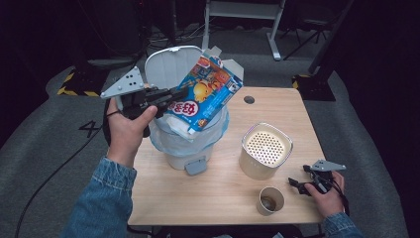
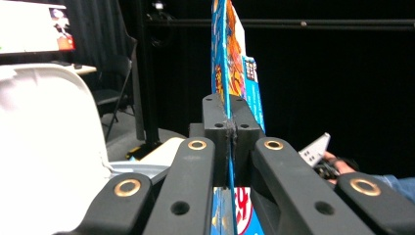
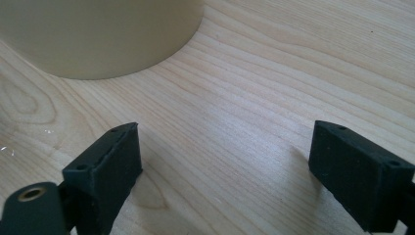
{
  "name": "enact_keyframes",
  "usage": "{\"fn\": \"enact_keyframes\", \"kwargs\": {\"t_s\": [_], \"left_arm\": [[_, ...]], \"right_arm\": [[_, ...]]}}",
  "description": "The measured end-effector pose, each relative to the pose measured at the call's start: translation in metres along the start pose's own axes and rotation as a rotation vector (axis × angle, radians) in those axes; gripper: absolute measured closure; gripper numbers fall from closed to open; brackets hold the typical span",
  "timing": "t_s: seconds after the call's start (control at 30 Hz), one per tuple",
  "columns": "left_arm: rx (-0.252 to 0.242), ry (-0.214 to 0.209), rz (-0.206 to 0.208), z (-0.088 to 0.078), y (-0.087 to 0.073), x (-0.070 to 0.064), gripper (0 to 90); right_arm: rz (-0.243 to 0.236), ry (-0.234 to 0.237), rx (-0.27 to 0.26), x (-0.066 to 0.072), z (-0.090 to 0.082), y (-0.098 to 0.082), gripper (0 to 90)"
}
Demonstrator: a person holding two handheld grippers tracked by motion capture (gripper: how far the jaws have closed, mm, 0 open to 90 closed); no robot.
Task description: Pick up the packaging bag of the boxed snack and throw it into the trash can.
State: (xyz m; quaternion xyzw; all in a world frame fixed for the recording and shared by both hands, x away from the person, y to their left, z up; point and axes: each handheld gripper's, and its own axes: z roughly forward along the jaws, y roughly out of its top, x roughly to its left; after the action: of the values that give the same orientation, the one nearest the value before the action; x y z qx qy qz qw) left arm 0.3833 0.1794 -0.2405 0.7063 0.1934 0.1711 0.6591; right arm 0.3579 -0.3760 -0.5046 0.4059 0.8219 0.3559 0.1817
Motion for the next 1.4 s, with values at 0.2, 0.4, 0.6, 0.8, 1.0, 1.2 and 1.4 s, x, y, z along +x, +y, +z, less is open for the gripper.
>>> {"fn": "enact_keyframes", "kwargs": {"t_s": [0.2,0.4,0.6,0.8,1.0,1.2,1.4], "left_arm": [[-0.032,0.018,-0.031,0.006,0.006,0.014,88.8],[-0.064,0.049,-0.030,0.012,0.015,0.019,88.8],[-0.075,0.122,-0.033,0.019,0.015,0.025,88.7],[-0.099,0.171,-0.027,0.022,0.014,0.032,88.6],[-0.081,0.232,-0.006,0.026,0.009,0.034,88.5],[-0.077,0.242,-0.008,0.032,0.004,0.037,88.4],[-0.024,0.277,0.005,0.039,-0.003,0.037,88.3]], "right_arm": [[0.000,0.000,0.000,0.000,0.000,0.000,12.2],[0.000,0.000,0.000,0.000,0.000,0.000,12.2],[0.000,0.000,0.000,0.000,0.000,0.000,12.2],[-0.001,0.000,0.000,0.000,0.000,0.000,12.2],[0.000,0.000,0.000,0.000,0.000,0.000,12.2],[0.000,0.000,0.000,0.000,0.000,0.000,12.2],[-0.001,0.000,0.000,0.000,0.000,0.000,12.2]]}}
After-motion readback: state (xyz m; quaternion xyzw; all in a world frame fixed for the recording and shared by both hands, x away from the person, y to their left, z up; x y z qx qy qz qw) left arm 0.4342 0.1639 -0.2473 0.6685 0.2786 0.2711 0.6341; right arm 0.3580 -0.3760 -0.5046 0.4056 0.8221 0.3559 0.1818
